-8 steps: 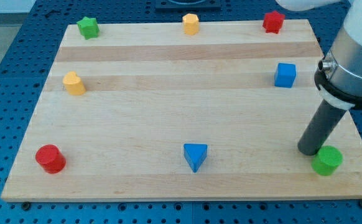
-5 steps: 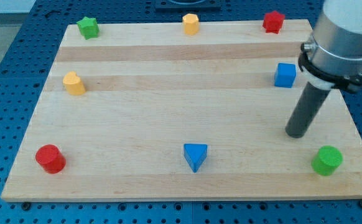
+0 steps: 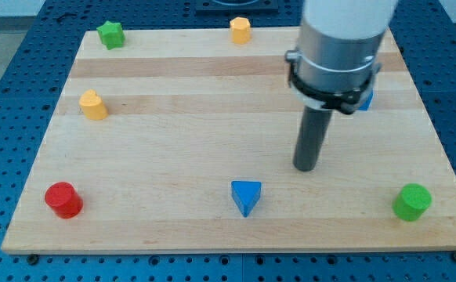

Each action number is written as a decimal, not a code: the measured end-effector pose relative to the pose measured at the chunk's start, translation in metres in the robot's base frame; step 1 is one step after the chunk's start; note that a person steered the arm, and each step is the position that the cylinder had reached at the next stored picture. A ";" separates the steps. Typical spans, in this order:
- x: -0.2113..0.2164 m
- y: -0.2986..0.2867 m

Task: Push the blue triangle towards the center of the board

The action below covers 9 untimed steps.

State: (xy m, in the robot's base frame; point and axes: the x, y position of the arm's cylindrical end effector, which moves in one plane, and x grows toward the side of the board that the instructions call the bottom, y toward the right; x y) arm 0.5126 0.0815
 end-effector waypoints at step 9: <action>0.019 -0.147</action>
State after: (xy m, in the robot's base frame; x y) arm 0.5317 -0.0658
